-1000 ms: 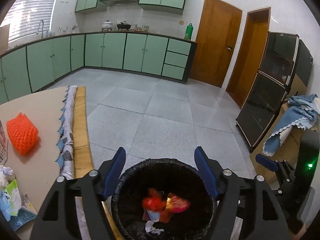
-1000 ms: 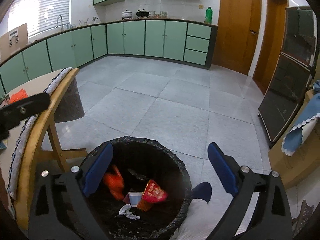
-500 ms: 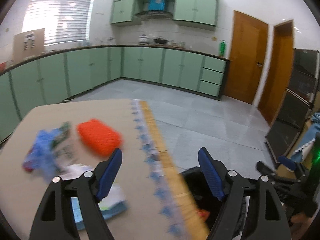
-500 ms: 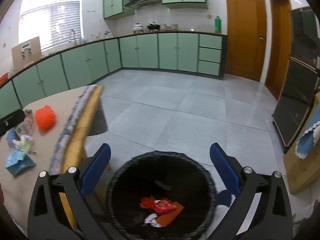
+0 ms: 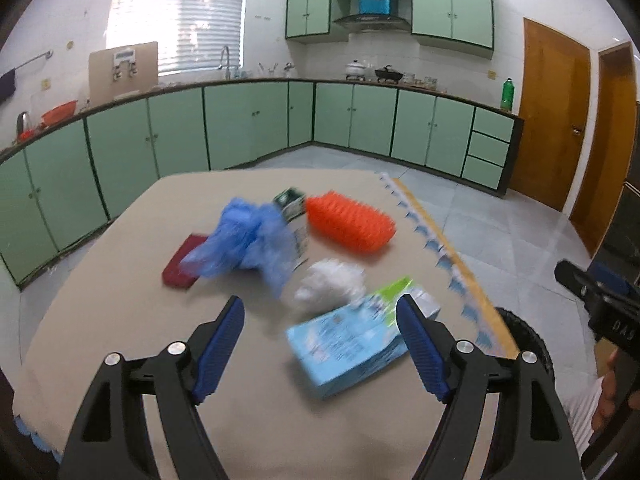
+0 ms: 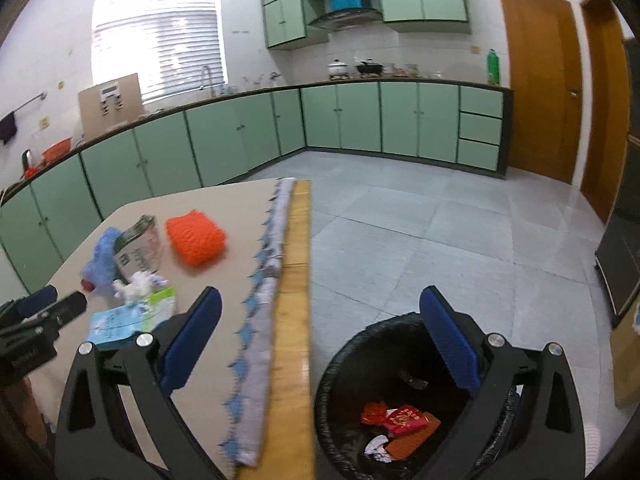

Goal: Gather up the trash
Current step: 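Move both tools back over the table of trash, then close the left gripper on the light blue milk carton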

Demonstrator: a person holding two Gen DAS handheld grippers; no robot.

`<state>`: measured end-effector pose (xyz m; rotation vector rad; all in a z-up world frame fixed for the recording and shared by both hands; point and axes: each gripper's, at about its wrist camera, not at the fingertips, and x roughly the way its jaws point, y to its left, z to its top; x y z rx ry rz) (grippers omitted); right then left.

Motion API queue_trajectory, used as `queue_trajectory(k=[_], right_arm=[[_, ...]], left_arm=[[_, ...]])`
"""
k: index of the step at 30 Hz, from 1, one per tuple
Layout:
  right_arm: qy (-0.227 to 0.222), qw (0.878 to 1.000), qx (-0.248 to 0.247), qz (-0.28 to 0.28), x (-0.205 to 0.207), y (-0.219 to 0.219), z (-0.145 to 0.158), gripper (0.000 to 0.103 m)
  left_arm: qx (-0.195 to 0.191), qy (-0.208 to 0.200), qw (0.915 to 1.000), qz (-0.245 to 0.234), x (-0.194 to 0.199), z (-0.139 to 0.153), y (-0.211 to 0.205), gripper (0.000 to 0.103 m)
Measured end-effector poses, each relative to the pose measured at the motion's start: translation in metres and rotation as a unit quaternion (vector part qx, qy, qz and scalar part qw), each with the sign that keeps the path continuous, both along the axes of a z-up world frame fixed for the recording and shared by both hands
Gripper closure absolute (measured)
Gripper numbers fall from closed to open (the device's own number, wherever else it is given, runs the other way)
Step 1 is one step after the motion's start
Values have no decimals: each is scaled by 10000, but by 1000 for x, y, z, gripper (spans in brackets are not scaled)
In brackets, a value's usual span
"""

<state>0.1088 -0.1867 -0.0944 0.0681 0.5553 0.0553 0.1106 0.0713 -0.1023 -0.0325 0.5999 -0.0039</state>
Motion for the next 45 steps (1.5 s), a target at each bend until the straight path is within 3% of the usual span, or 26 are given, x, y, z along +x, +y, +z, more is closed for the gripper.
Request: queue_trajectory(k=[14, 20, 22, 28, 32, 35, 40, 45], right_arm=[[-42, 9994, -310, 134, -13, 23, 3, 7], [165, 9995, -272, 26, -11, 18, -15, 7], [189, 9995, -257, 15, -11, 16, -18, 7], [238, 9995, -229, -26, -8, 12, -23, 7], [261, 9994, -184, -101, -6, 7, -25, 7], [269, 9994, -157, -156, -6, 2, -26, 7], [301, 9993, -109, -195, -5, -1, -30, 7], [313, 9993, -114, -189, -4, 0, -31, 7]], left_arm=[[-434, 514, 9977, -62, -8, -36, 19, 46], [-507, 658, 9963, -200, -4, -44, 11, 56], [-528, 779, 9952, -272, -3, -49, 7, 66], [-620, 878, 9930, -487, -3, -52, -7, 73], [-811, 961, 9886, -832, -6, -51, -20, 73], [-707, 933, 9878, -1032, -10, -47, -35, 73], [-428, 729, 9930, -829, -11, -42, -34, 53], [-272, 762, 9940, -742, 6, -48, -28, 42]])
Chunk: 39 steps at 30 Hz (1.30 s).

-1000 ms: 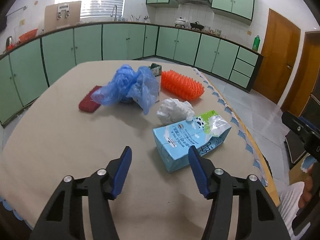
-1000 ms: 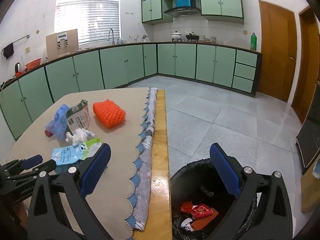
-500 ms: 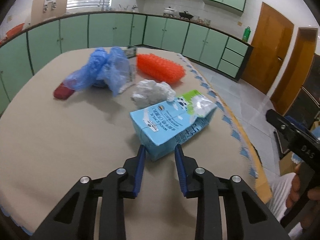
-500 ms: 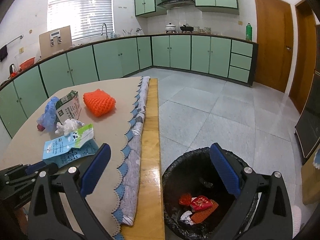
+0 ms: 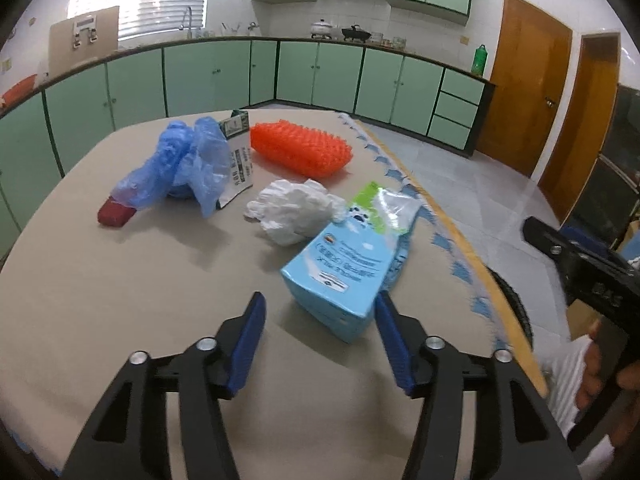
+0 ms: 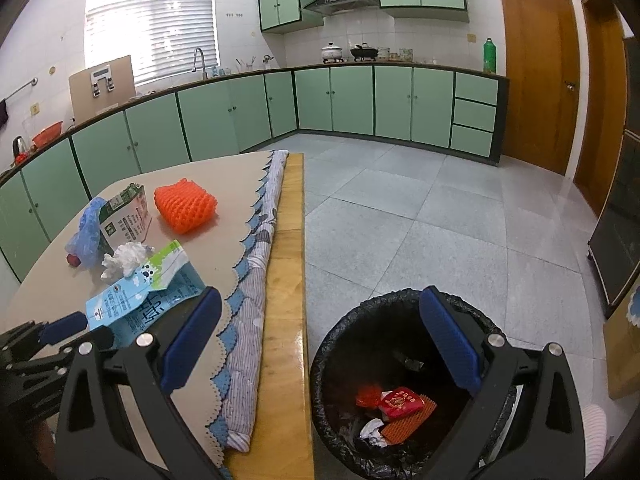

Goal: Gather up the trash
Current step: 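Close the left gripper on the light blue milk carton, then lift the milk carton with the left gripper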

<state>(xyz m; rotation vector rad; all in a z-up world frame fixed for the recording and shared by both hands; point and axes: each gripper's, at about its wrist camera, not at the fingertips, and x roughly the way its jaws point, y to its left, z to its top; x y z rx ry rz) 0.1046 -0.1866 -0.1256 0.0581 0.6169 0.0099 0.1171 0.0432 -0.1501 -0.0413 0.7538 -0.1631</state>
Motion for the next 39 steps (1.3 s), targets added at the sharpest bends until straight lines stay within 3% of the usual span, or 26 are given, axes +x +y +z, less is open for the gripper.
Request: queue_trajectory(k=[8, 14, 29, 39], right_arm=[[76, 9999, -10, -69, 4, -5, -4, 7], [91, 9999, -14, -81, 5, -6, -4, 7], [-28, 9996, 42, -267, 3, -18, 4, 7], [-15, 9997, 26, -222, 2, -17, 4, 7]], left_arm=[[49, 28, 9998, -210, 19, -8, -8, 36], [-20, -9, 9994, -331, 15, -7, -22, 54], [-305, -351, 9979, -449, -11, 21, -38, 58], [-174, 45, 9976, -669, -3, 2, -47, 57]])
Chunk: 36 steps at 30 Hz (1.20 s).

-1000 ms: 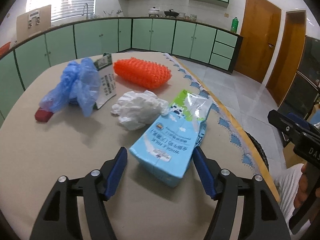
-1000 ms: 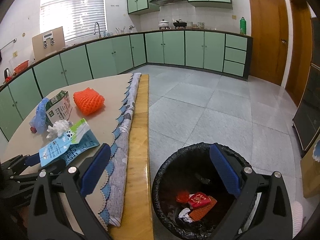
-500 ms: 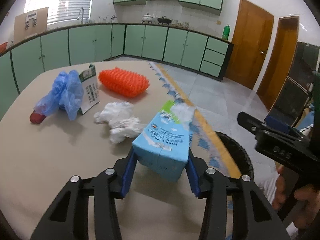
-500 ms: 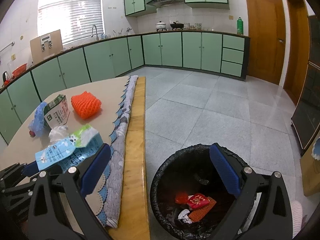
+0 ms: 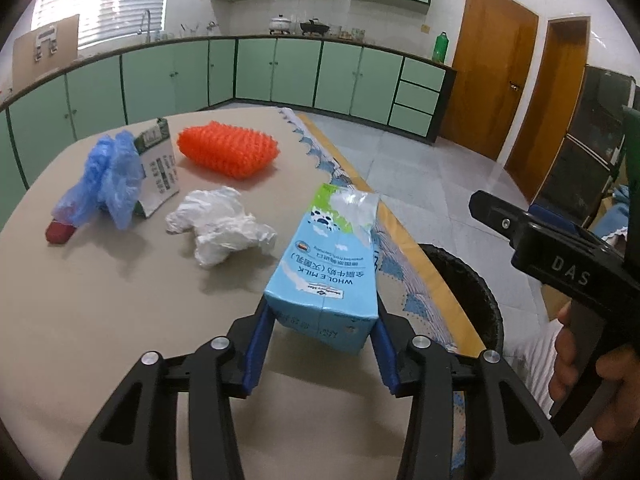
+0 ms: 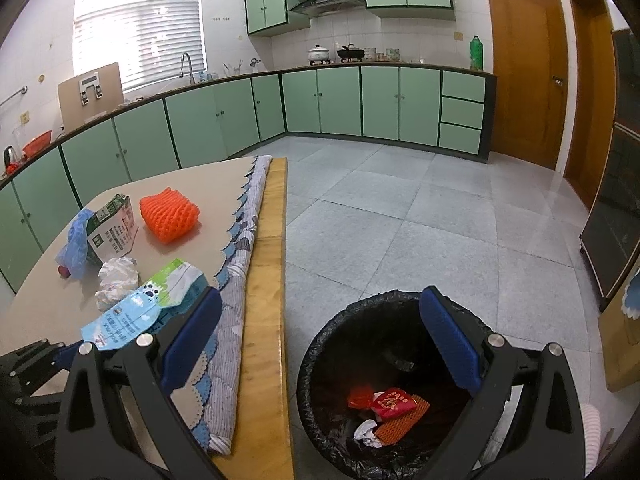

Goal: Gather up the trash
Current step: 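Lift the milk carton with the left gripper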

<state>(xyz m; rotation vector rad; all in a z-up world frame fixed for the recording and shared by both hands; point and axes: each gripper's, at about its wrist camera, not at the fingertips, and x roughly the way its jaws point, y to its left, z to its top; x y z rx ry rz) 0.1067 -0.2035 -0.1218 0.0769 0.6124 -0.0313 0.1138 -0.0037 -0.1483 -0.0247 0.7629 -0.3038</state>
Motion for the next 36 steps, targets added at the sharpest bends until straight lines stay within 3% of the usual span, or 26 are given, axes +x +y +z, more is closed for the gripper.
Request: queue_trajectory(k=[2, 4, 7, 10, 12, 16, 29, 36], right_arm=[[-6, 10000, -12, -13, 0, 0, 0, 7], [11, 10000, 6, -36, 1, -2, -1, 7], [35, 10000, 13, -74, 2, -4, -2, 7], [59, 9999, 23, -91, 3, -4, -4, 7], [65, 9999, 8, -85, 3, -4, -5, 7], [69, 9999, 8, -94, 4, -4, -5, 7], [-80, 9999, 29, -61, 3, -1, 4, 7], [-241, 9994, 44, 245, 9, 21, 15, 7]], left_arm=[[10, 35, 10000, -19, 4, -3, -2, 55], [29, 63, 10000, -64, 8, -5, -4, 45], [105, 47, 9999, -111, 11, -8, -9, 38], [130, 77, 9998, -109, 17, -11, -13, 40], [98, 110, 9999, -74, 20, -12, -14, 49], [36, 73, 9999, -78, 20, -11, -15, 55], [-137, -352, 9991, 166, 1, 22, 2, 55], [-169, -687, 9950, 709, -12, 47, 39, 55]])
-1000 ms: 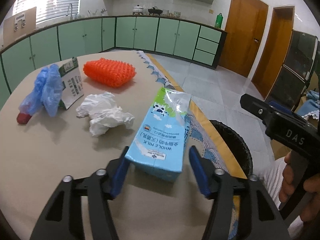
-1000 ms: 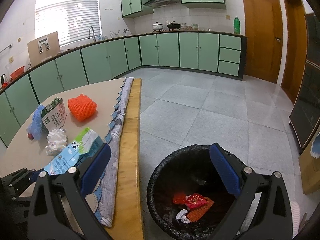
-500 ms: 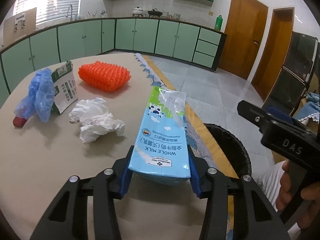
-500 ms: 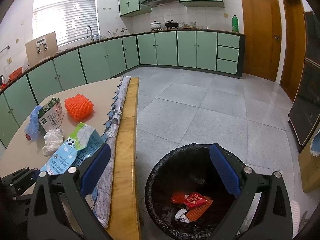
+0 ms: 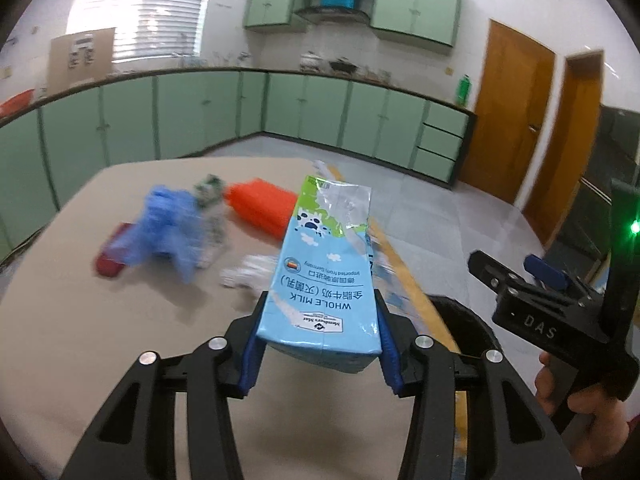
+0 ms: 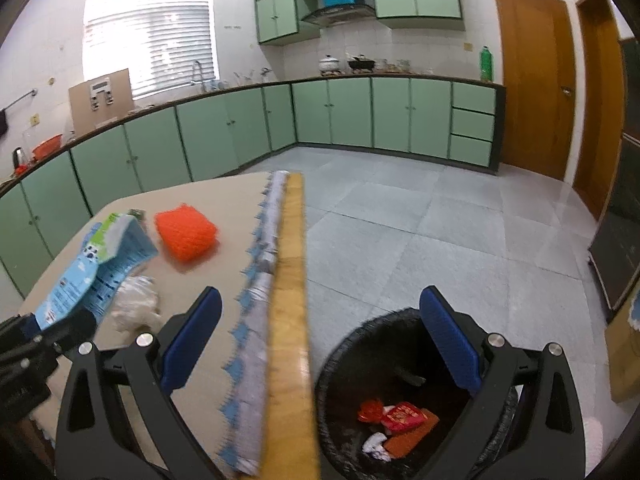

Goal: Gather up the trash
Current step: 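Lift the milk carton with the left gripper, then grasp the white crumpled tissue with the right gripper while the left holds the carton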

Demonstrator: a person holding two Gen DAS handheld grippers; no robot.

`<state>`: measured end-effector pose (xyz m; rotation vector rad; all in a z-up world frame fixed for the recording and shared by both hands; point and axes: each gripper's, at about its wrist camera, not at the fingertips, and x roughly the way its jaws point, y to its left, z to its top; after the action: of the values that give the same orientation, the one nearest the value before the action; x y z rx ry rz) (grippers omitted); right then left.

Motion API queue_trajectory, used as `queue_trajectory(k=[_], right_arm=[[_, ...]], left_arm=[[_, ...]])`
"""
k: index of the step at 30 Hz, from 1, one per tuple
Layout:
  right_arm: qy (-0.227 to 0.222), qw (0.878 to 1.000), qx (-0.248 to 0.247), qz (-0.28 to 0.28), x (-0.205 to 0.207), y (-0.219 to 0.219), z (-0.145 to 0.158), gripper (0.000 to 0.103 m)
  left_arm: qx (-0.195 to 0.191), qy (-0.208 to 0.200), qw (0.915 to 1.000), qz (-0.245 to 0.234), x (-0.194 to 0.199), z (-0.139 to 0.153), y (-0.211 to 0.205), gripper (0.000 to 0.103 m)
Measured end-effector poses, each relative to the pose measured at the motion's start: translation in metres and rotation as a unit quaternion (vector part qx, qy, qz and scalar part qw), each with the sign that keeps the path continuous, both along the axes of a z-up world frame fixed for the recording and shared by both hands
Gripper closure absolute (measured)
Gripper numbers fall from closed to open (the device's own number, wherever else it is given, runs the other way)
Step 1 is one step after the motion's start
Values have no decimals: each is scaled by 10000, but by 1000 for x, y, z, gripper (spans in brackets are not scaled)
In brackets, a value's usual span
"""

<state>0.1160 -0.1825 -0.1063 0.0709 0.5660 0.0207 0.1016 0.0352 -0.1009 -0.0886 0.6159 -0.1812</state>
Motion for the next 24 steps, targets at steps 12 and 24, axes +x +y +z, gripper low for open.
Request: queue_trajectory(k=[12, 24], right_arm=[[-21, 9942, -11, 1078, 25, 104, -2, 7], [447, 9922, -230, 1141, 46, 148, -22, 7]], left_arm=[[386, -181, 9889, 1424, -17, 5, 87, 55], [402, 48, 9821, 1837, -14, -16, 121, 55]])
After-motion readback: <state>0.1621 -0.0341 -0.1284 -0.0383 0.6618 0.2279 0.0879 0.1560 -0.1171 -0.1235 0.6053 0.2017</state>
